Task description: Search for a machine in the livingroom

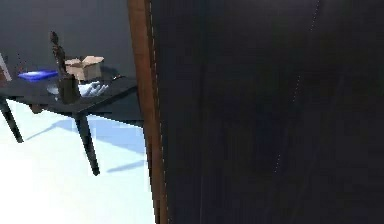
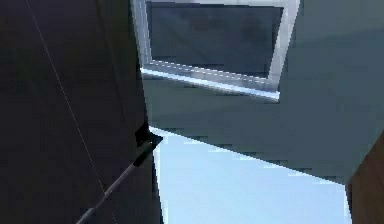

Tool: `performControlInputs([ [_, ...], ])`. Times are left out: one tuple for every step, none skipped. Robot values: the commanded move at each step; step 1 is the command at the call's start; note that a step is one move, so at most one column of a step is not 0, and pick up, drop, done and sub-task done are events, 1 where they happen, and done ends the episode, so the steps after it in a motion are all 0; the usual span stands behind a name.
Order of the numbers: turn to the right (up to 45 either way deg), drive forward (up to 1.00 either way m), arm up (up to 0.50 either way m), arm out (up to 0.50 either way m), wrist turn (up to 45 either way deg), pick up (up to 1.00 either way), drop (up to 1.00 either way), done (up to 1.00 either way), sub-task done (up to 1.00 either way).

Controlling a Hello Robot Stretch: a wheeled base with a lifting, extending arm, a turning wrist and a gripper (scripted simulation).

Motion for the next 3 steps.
performControlInputs([
  [-45.0,0.0,0.0,0.0,0.0,0.0,0.0,0.0,0.0],
  [-39.0,0.0,0.0,0.0,0.0,0.0,0.0,0.0,0.0],
  [0.0,0.5,0.0,0.0,0.0,0.0,0.0,0.0,0.0],
])
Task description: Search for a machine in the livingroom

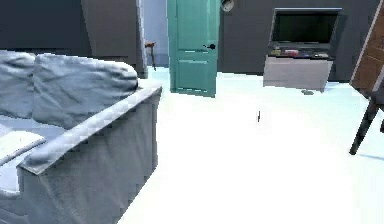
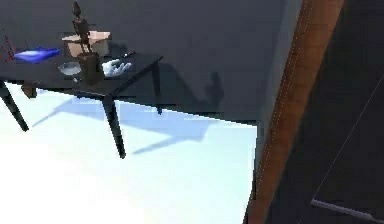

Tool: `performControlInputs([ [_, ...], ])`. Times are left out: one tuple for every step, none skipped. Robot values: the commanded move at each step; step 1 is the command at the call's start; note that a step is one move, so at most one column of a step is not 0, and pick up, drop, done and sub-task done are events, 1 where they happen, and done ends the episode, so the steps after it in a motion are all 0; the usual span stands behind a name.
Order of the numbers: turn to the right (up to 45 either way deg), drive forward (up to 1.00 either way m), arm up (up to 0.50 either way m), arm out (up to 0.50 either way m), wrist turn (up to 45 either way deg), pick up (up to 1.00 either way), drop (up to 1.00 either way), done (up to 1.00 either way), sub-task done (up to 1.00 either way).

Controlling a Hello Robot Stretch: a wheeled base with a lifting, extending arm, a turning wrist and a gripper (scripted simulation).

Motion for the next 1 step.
performControlInputs([
  [-30.0,0.0,0.0,0.0,0.0,0.0,0.0,0.0,0.0],
])
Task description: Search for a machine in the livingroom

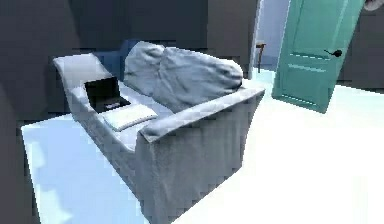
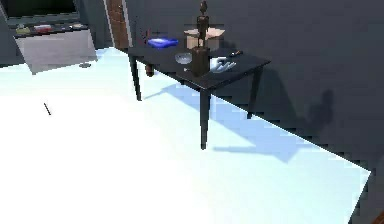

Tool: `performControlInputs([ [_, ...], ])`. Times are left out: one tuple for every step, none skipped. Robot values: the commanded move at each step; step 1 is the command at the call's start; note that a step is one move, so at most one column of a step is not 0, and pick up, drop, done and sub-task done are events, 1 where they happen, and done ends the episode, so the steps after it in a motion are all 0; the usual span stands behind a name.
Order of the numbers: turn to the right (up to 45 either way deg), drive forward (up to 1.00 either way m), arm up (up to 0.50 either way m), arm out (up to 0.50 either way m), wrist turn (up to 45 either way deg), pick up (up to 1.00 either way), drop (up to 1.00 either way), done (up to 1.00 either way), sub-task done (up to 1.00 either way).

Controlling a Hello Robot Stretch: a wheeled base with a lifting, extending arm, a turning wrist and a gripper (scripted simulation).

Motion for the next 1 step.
performControlInputs([
  [0.0,0.1,0.0,0.0,0.0,0.0,0.0,0.0,0.0],
])
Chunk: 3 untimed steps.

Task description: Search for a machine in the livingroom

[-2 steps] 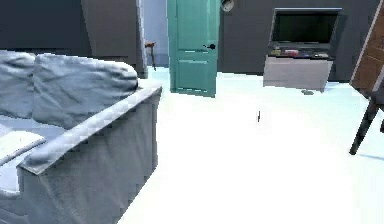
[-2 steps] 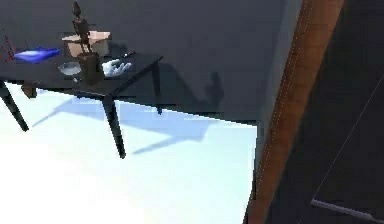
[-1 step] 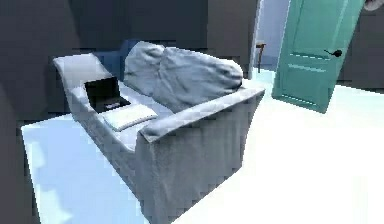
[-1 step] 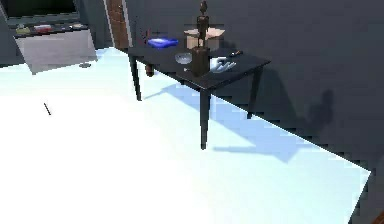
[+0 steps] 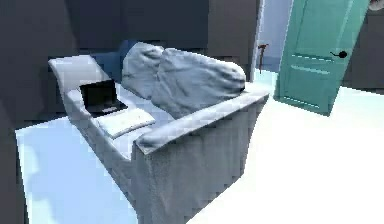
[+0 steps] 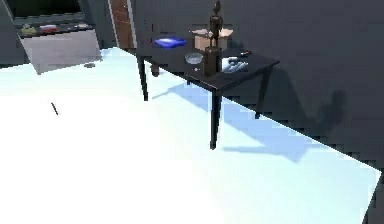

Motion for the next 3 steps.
performControlInputs([
  [-36.0,0.0,0.0,0.0,0.0,0.0,0.0,0.0,0.0],
  [0.0,1.0,0.0,0.0,0.0,0.0,0.0,0.0,0.0],
  [-9.0,0.0,0.0,0.0,0.0,0.0,0.0,0.0,0.0],
])
